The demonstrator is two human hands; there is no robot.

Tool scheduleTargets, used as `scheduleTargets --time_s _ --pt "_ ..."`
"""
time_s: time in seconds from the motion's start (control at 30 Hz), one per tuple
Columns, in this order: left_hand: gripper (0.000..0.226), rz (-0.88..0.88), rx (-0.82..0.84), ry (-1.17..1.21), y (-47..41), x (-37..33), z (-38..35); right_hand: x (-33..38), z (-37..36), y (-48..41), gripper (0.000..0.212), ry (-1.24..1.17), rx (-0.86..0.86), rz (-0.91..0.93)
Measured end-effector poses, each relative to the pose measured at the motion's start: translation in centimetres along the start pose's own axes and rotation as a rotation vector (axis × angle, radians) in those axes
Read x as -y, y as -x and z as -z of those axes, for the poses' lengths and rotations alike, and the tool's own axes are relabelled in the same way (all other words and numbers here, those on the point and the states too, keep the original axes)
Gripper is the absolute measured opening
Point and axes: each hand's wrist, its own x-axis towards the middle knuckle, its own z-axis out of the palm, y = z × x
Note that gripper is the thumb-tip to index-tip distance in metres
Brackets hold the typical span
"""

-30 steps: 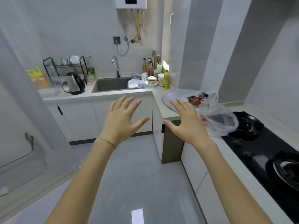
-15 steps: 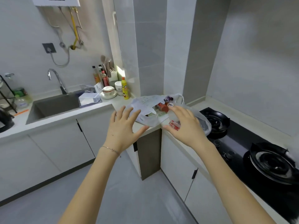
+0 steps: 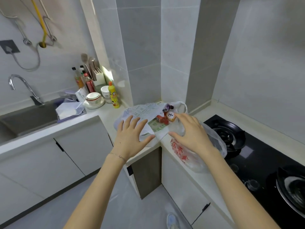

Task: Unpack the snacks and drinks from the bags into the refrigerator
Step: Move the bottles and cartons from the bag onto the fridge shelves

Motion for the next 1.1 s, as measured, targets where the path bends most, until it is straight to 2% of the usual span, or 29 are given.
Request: scheduleTargets --time_s 0.23,0.43,0.6,0.87,0.97,1.1 --pt "0.089 0.044 0.041 -0.025 -10.7 1.7 -5.9 -5.1 -3.2 -10.8 0.073 0.024 0.079 0.015" --pt "0.093 0.099 0.082 0.029 -16.0 3.4 -9.9 -8.2 -6.2 -17.9 0.076 0.018 0.146 0.006" --pt "0.083 0.093 0.159 0.044 -19.6 5.4 -13.0 -9.8 -9.4 -21.2 0.074 0.019 0.206 -0.034" --pt "0.098 -0.007 0.199 0.035 -25.4 8.4 -16.4 -11.8 -15.2 -24.9 0.078 0.001 0.277 -0.157" --pt "0.091 -0.045 0.269 0.027 -27.2 9.1 -17.8 -12.3 -16.6 -25.9 0.076 -0.004 0.263 -0.202" --pt "0.09 -0.095 0.279 0.072 -28.6 9.0 -19.6 -12.8 -17.6 -26.5 0.077 -0.007 0.227 -0.247"
